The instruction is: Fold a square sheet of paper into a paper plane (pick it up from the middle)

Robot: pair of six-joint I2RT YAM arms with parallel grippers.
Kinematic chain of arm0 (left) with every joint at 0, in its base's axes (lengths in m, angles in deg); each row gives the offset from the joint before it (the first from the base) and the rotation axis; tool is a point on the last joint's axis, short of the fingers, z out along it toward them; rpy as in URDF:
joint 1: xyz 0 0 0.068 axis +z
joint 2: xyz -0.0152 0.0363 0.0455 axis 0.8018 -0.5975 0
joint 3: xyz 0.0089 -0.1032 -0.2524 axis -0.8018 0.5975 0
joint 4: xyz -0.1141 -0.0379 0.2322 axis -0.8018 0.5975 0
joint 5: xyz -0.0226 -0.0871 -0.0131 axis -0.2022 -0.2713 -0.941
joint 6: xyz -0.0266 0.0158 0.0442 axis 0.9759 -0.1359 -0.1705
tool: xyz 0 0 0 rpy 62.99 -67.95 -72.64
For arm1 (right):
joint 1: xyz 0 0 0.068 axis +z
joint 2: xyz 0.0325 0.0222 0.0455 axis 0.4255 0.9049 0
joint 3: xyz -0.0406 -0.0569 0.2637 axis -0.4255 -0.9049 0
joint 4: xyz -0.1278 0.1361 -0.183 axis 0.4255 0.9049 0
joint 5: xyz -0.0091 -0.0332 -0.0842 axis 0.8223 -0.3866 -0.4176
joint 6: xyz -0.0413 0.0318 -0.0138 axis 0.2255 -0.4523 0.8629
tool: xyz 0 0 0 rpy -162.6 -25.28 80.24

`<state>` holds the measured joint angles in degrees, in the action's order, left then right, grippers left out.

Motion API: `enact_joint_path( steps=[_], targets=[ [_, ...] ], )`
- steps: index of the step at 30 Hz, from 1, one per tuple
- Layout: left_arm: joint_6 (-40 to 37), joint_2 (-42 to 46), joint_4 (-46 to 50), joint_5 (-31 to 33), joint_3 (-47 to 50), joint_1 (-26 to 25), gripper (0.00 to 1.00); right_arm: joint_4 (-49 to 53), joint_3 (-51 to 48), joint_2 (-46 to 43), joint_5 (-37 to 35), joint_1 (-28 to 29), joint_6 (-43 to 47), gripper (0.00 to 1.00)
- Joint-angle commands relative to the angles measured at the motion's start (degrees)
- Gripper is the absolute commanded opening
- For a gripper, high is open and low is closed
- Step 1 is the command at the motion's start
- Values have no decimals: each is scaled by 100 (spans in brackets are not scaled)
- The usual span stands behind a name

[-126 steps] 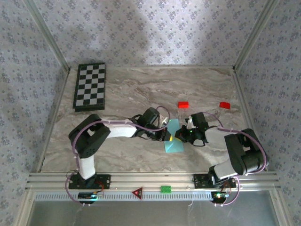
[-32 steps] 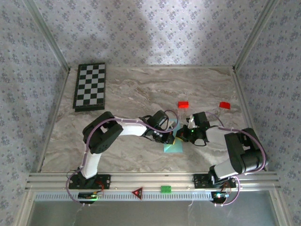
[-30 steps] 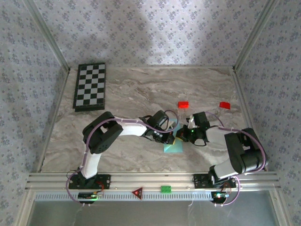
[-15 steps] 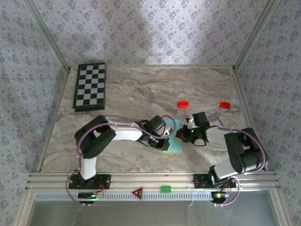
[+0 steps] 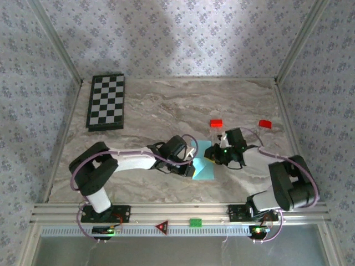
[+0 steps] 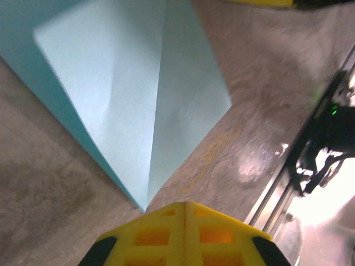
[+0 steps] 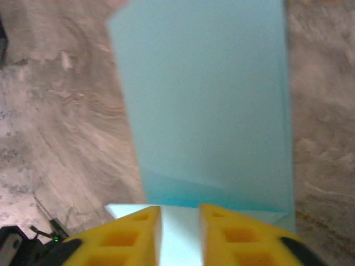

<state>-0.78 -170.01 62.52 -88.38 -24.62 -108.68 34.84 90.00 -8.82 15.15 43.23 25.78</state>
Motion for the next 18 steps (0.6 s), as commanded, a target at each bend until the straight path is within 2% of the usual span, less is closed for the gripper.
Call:
enact_joint_path(
  steps=[1,3,9,12,18],
  targets=[
    [109,21,-142,161,-321,271,2,844,140,-670,-665,15,-32,34],
    [31,-148,-16,166,-522,371,1,1144,18,-1012,-852,-2,-97,36],
    [-207,-768,242,-5,-1117,420,2,1600,-525,-1855,-746,57,-475,39],
    [-256,-997,305,58,-1235,422,2,1527,-816,-2195,-747,308,-935,39],
    [-186,-1362,569,387,-1229,418,0,1617,-1041,-2430,-1319,1050,-1601,39]
  ],
)
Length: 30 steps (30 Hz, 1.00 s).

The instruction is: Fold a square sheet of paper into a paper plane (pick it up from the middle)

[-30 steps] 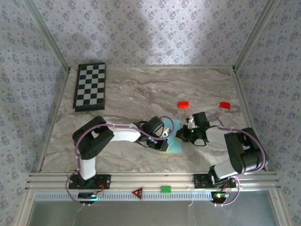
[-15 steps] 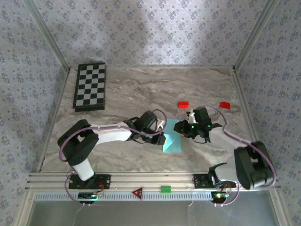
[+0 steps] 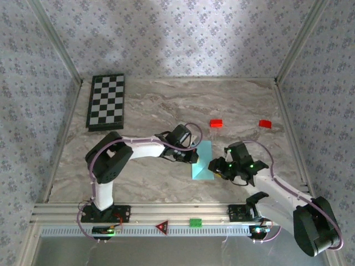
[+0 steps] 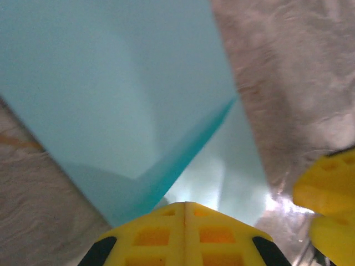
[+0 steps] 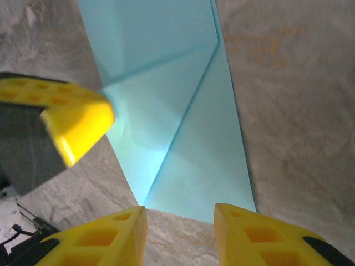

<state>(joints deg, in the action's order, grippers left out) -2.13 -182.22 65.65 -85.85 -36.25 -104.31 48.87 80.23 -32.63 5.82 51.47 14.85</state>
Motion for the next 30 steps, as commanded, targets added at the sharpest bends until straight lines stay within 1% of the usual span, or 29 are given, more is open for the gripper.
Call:
enact_joint_path(
  steps=[1,4,10,14,18,21,23,26,30],
  targets=[
    [-6,-172,226,128,-35,-39,0,221,-53,-31,-428,343,-535,39],
    [117,-182,97,203,122,-124,0,316,0,72,-581,498,-558,39],
    [312,-178,-40,262,312,-190,0,23,7,454,-479,517,-527,39],
    [310,-77,-1,334,310,-216,0,-107,-26,682,-579,522,-561,40],
    [311,-67,-1,324,291,-222,0,-512,-57,791,-495,518,-615,46],
    [348,-77,-57,319,329,-217,0,-1025,-109,823,-212,367,-759,50],
    [380,-90,-95,300,343,-221,0,-1603,-188,836,53,132,-899,52],
    [388,-103,-107,281,340,-225,0,-2162,-198,937,409,-198,-877,54],
    [406,-144,-133,256,341,-226,0,-2279,-62,1237,737,-472,-617,54]
  ],
)
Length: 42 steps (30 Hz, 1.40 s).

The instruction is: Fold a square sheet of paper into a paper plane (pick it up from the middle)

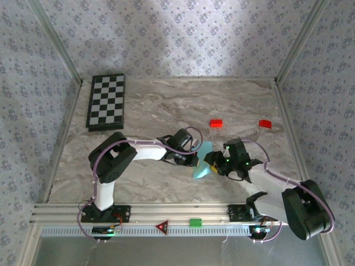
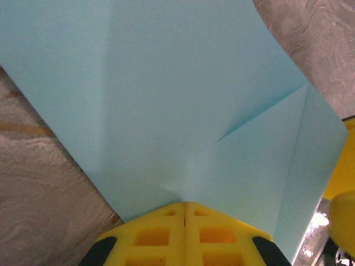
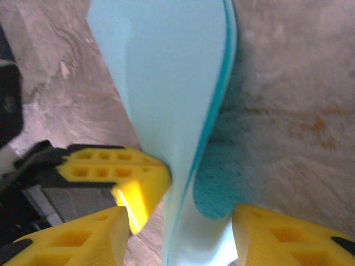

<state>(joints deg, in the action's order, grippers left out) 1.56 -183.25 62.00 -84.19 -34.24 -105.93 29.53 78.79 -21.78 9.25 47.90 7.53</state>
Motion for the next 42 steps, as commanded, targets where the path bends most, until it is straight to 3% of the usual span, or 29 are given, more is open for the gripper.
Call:
enact_joint_path(
  steps=[1,5,11,22,42],
  targets=[
    [37,-52,237,89,132,-64,0,-297,115,186,413,-179,192,54],
    [70,-76,200,47,123,-64,0,-239,129,224,474,-442,402,53],
    [119,-79,116,8,129,-64,0,-268,123,504,955,-905,729,42],
    [140,-27,43,-8,152,-69,0,-581,45,831,1099,-955,899,31],
    [223,79,-63,11,204,-60,0,-548,-53,939,1140,-1005,913,30]
  ],
)
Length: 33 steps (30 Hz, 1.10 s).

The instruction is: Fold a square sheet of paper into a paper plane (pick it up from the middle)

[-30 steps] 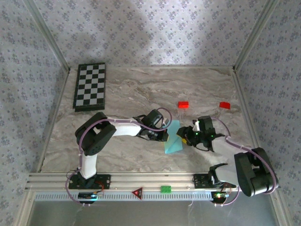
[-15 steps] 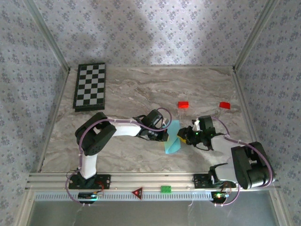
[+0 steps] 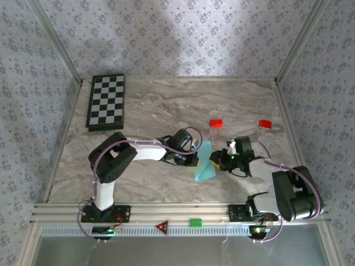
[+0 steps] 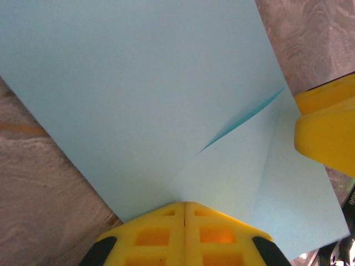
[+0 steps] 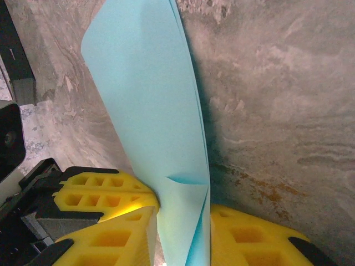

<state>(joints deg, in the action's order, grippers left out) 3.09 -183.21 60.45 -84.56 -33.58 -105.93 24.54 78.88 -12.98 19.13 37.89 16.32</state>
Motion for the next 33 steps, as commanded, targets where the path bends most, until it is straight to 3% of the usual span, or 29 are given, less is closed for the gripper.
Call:
enact_joint_path(
  steps=[1,7,13,18,31,33],
  targets=[
    [86,75,58,34,156,-64,0,-98,-69,42,171,-5,6,30],
    [155,169,2,47,239,-62,0,-279,-130,-49,137,-41,-148,22],
    [197,243,-86,13,301,-55,0,-145,-56,83,146,36,135,26],
    [230,217,-140,-14,328,-56,0,-556,-49,238,274,37,76,22],
    [254,336,-188,-31,318,-29,0,-525,-77,56,199,-8,115,11],
    [248,450,-308,-37,363,-29,4,-484,-70,-49,203,-5,117,11]
  ],
)
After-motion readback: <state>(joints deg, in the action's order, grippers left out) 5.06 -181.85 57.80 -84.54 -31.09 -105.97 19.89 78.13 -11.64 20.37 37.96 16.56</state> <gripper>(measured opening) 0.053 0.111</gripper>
